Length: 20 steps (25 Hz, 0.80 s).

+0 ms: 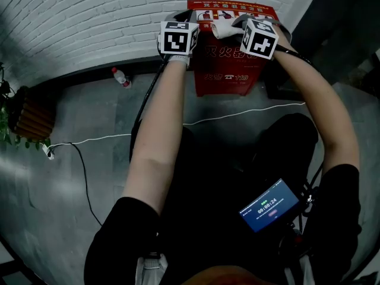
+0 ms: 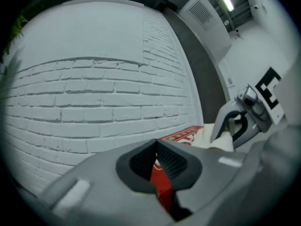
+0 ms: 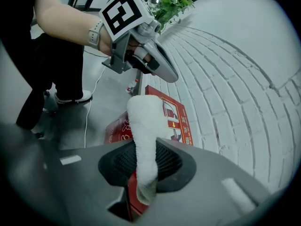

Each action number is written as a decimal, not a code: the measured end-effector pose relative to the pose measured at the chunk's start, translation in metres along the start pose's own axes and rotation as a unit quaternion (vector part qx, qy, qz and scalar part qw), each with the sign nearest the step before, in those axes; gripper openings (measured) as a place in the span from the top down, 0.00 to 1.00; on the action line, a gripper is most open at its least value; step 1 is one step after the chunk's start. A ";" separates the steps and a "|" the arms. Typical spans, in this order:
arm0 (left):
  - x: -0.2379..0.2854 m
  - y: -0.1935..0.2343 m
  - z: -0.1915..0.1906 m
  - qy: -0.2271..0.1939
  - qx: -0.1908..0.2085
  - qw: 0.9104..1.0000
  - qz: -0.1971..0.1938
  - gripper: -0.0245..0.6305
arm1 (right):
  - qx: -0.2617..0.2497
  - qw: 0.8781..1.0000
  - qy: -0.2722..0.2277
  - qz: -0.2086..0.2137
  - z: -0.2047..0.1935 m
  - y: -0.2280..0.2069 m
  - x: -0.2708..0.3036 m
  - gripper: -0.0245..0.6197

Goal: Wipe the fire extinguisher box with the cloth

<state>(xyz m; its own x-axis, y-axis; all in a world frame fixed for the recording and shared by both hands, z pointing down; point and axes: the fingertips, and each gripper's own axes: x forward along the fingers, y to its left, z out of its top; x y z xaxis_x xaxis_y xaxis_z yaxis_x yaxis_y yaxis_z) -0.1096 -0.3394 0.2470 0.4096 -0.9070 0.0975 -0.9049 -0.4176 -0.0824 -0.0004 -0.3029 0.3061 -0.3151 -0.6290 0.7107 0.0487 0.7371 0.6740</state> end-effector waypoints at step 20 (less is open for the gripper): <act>0.008 0.055 -0.001 -0.015 -0.003 0.999 0.040 0.96 | -0.008 0.997 -0.043 -0.069 0.047 -0.082 0.001 0.83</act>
<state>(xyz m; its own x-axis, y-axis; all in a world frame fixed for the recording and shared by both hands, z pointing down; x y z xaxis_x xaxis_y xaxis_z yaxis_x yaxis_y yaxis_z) -0.1560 -0.3691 0.2440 0.3392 -0.9387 0.0612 -0.9355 -0.3435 -0.0831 -0.0490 -0.3525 0.2416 -0.4005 -0.6997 0.5916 0.0150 0.6405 0.7678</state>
